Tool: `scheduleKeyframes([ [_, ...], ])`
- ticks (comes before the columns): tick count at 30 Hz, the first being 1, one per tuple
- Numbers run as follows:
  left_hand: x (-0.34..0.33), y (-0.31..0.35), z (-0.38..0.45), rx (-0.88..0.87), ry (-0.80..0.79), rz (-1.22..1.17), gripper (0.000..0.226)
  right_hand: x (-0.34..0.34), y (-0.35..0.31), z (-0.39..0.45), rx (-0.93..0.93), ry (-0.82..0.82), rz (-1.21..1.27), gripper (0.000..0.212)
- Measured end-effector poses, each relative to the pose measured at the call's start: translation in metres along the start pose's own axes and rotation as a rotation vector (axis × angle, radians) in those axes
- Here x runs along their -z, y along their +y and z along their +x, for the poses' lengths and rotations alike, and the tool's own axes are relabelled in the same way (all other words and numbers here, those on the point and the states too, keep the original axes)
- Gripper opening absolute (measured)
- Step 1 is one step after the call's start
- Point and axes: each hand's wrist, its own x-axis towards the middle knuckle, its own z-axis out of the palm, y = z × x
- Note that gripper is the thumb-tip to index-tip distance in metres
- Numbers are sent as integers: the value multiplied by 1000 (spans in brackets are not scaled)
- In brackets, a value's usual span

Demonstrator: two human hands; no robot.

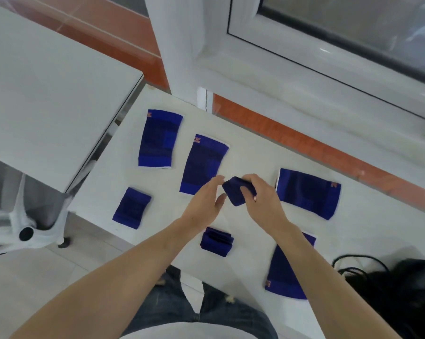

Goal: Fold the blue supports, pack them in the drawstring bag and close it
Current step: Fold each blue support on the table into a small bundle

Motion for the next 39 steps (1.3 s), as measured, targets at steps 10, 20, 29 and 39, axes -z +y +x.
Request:
scheduleKeyframes([
  [10, 90, -101, -73, 262, 108, -250, 11, -113, -104, -3, -117, 12, 185, 15],
  [20, 145, -192, -124, 491, 230, -373, 5, -237, -149, 15, -93, -112, -8, 20],
  [29, 153, -223, -124, 581, 242, -444, 7, -277, -151, 36, -104, -131, -135, 22],
  [39, 149, -236, -100, 611, 198, -359, 8, -292, -135, 36, -173, -119, -249, 25],
])
